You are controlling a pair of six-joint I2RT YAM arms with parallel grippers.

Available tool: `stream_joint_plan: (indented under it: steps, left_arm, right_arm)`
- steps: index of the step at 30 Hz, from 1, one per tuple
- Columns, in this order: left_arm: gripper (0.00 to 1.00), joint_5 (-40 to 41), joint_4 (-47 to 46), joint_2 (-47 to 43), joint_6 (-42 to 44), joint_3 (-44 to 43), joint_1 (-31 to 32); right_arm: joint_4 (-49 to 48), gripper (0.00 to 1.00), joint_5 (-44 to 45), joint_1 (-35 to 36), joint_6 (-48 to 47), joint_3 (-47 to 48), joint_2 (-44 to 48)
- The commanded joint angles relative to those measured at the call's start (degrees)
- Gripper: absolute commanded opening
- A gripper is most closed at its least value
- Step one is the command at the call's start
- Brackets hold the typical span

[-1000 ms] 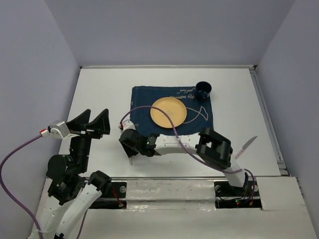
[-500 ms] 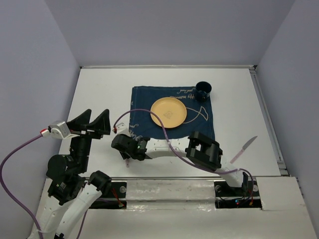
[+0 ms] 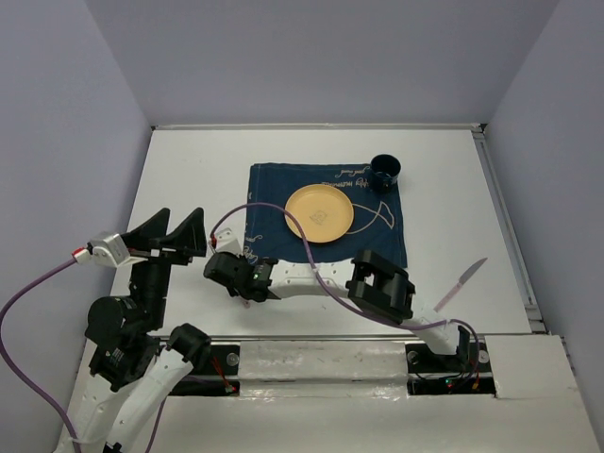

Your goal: Set the dinner table for one person

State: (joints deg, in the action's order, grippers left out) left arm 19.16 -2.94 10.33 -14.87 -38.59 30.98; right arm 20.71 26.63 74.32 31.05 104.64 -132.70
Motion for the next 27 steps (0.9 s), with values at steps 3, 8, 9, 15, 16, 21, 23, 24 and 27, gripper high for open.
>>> stream_joint_plan:
  steps: [3,8,9,15,16,21,23,24,27]
  left_arm:
    - [0.99,3.96,-0.66,-0.57,0.9,-0.88,-0.75]
    - [0.99,2.38,-0.84,-0.75,0.28,-0.79,-0.75]
    - [0.99,1.94,-0.93,-0.66,0.2,-0.7,-0.75]
    - [0.99,1.85,-1.02,-0.31,0.11,-0.61,-0.4]
    - [0.99,1.94,-1.02,-0.22,0.11,-0.61,-0.31]
    - [0.99,1.85,-1.02,0.04,-0.07,-0.61,0.13]
    - [0.99,1.76,-1.02,0.22,-0.07,-0.61,0.48]
    - [0.99,1.67,-1.02,0.31,-0.07,-0.61,0.57]
    - [0.99,1.5,-1.02,0.48,-0.07,-0.61,0.66]
  right_arm:
    - [-4.8,0.0,10.01,-4.62,-0.56,2.32,8.77]
    - [-4.71,0.0,12.74,-9.98,4.36,0.13,9.83]
    - [-4.71,0.0,13.0,-11.64,6.11,-0.4,9.66]
    - [-4.71,0.0,13.44,-15.78,10.17,-1.37,8.34]
    - [-4.63,0.0,13.36,-15.79,10.69,-1.63,8.25]
    - [-4.63,0.0,11.51,-17.81,11.84,-2.07,6.32]
    - [-4.54,0.0,10.64,-17.81,11.93,-1.72,5.71]
    - [-4.54,0.0,9.59,-17.81,12.19,-1.46,5.01]
    - [-4.54,0.0,8.18,-17.81,12.98,-1.19,3.78]
